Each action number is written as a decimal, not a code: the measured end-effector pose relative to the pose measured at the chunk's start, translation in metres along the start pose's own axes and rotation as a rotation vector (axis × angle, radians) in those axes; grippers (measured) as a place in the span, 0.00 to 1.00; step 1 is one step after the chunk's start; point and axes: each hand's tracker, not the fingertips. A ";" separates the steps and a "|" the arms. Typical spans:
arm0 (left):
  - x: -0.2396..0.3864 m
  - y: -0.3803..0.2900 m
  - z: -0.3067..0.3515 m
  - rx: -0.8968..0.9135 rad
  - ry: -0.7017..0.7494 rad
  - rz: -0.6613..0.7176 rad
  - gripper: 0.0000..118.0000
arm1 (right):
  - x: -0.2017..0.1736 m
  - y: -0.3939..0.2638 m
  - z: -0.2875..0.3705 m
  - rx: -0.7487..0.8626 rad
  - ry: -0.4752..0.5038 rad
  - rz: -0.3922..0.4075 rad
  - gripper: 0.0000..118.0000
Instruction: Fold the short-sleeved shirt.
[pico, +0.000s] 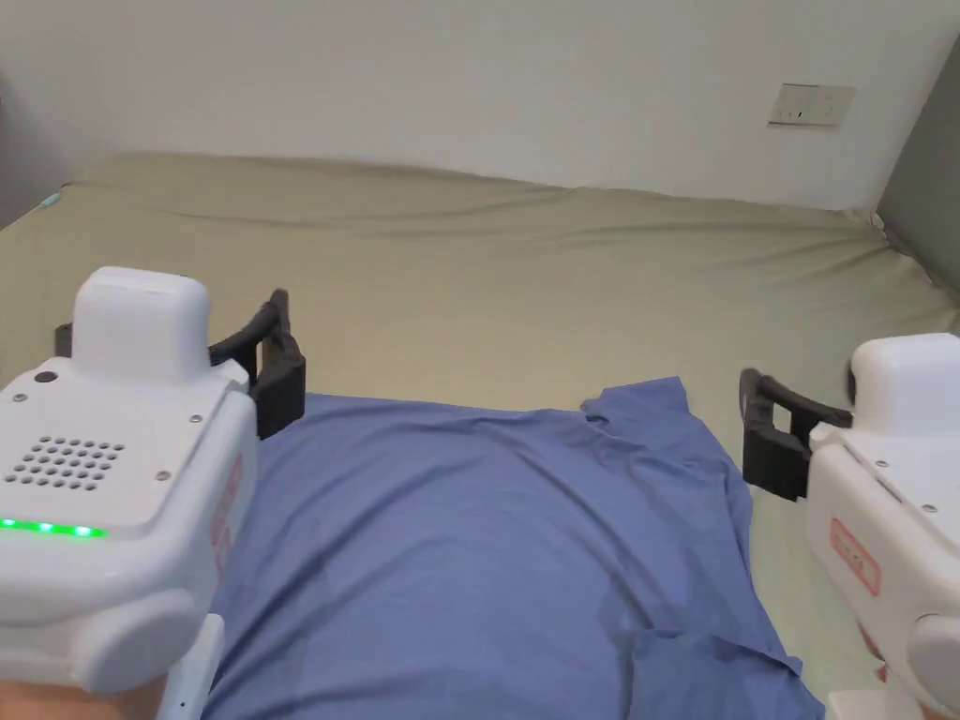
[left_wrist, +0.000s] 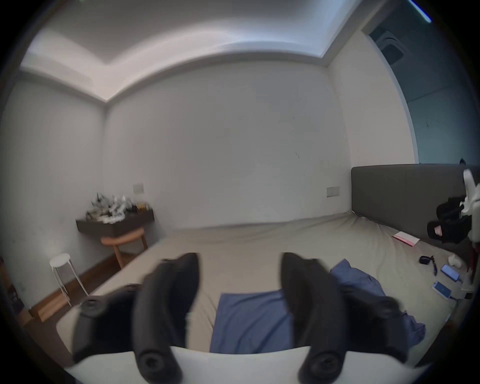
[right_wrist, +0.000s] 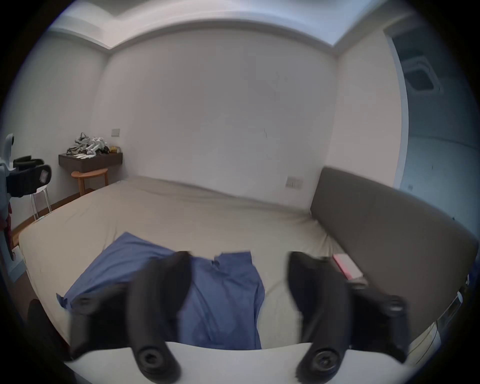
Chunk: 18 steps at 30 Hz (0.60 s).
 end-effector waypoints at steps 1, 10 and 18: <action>0.004 0.001 0.001 0.007 0.007 -0.015 0.28 | -0.006 0.002 0.002 0.015 0.000 0.016 0.19; 0.016 0.007 0.002 -0.010 -0.029 -0.047 0.00 | -0.026 0.002 0.003 0.052 -0.006 0.078 0.01; 0.008 -0.024 -0.012 -0.204 -0.097 -0.108 0.00 | -0.024 -0.002 0.005 0.034 -0.032 0.069 0.01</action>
